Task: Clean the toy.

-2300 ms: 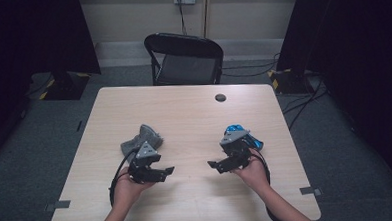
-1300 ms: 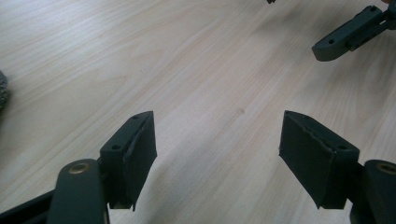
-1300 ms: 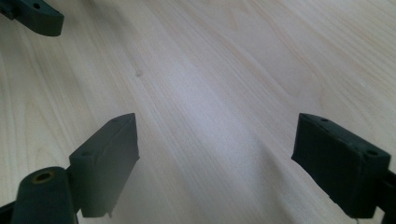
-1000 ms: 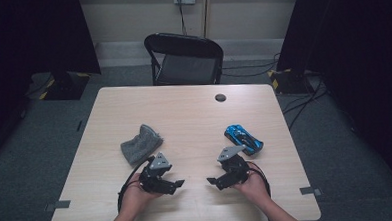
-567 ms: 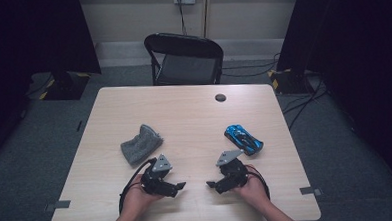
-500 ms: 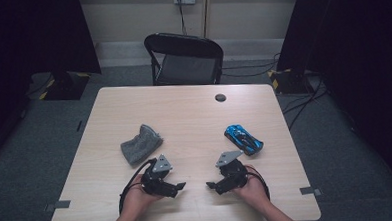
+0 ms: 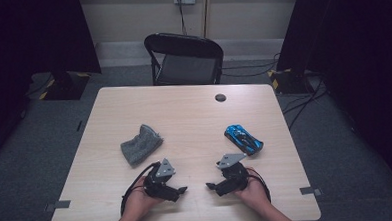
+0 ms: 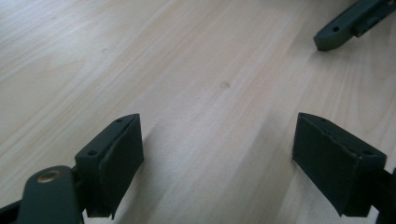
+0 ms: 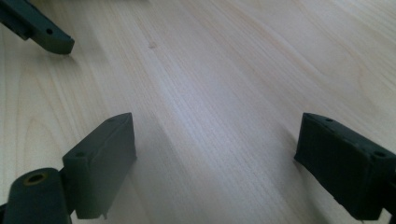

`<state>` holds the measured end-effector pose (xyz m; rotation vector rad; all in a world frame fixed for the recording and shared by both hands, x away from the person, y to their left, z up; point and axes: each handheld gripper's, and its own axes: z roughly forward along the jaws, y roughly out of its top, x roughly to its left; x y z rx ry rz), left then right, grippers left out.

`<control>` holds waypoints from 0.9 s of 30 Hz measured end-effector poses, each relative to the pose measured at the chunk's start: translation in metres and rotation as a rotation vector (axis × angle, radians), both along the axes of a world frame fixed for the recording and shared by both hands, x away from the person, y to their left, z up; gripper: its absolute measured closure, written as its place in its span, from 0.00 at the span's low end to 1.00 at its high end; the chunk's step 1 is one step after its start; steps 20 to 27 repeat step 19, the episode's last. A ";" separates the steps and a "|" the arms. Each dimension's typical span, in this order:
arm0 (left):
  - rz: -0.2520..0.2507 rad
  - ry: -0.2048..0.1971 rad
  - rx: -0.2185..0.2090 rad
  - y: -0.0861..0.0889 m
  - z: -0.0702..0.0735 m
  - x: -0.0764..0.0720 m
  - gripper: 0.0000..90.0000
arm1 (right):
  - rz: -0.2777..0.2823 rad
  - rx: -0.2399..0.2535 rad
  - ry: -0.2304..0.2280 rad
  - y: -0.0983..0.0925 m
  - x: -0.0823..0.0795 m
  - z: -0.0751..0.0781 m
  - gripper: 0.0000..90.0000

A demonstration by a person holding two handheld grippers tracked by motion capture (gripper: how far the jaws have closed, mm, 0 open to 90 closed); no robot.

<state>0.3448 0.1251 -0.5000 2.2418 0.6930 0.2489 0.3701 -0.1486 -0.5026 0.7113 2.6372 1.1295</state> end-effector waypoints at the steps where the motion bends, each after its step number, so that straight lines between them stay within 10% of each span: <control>1: -0.004 -0.010 0.006 -0.001 -0.001 -0.001 0.17 | 0.003 0.002 -0.001 0.000 0.000 0.000 0.12; 27: -0.050 0.000 -0.010 -0.002 -0.002 -0.001 0.12 | 0.004 0.003 0.001 0.000 0.000 0.000 0.12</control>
